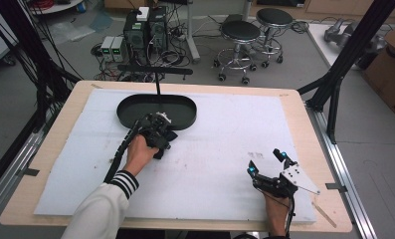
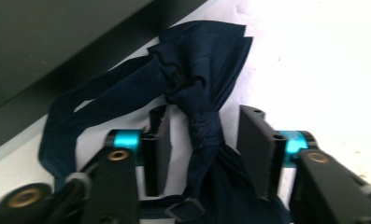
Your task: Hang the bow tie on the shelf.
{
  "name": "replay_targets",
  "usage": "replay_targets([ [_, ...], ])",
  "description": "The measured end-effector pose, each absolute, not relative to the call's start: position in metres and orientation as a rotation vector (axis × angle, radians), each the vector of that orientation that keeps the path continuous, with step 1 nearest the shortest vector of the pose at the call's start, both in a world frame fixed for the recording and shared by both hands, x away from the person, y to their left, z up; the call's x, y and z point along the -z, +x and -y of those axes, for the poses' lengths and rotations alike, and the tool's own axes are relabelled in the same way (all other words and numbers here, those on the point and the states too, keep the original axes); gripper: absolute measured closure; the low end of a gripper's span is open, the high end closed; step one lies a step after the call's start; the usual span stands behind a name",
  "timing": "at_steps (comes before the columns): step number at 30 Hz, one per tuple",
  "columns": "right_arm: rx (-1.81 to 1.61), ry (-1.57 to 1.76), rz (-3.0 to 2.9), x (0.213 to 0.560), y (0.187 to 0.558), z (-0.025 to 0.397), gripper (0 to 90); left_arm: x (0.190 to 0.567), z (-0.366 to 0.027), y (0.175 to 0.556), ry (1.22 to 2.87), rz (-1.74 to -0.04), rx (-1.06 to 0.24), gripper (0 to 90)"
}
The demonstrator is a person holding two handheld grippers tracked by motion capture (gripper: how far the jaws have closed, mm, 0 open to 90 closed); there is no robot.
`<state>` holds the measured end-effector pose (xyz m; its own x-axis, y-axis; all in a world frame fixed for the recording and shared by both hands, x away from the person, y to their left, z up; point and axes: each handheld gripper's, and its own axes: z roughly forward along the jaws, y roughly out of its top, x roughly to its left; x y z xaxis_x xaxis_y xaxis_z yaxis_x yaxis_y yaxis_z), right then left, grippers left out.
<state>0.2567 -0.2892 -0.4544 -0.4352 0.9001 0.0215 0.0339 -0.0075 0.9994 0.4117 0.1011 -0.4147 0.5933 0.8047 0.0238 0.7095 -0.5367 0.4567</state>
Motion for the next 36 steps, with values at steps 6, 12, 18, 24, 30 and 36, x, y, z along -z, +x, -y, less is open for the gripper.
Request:
replay_targets([
  [6,-1.529,0.991,-1.551,0.454,0.257,0.289,3.9,0.416,-0.101,0.414,2.407,-1.211,-0.296,68.5],
  [12,-1.528,0.99,-1.55,0.454,0.257,0.289,3.9,0.416,-0.101,0.414,2.408,-1.202,-0.298,71.7],
  [18,-1.529,0.99,-1.55,0.454,0.257,0.289,3.9,0.415,-0.104,0.415,2.387,-1.215,-0.263,74.7],
  [24,-1.529,0.991,-1.551,0.454,0.257,0.289,3.9,0.411,-0.104,0.412,2.361,-1.158,-0.274,75.1],
  [30,-1.529,0.991,-1.551,0.454,0.257,0.289,3.9,0.402,-0.104,0.404,2.316,-1.024,-0.372,75.1],
  [36,-1.526,0.991,-1.551,0.454,0.257,0.289,3.9,0.393,-0.11,0.397,2.25,-0.931,-0.493,75.1],
])
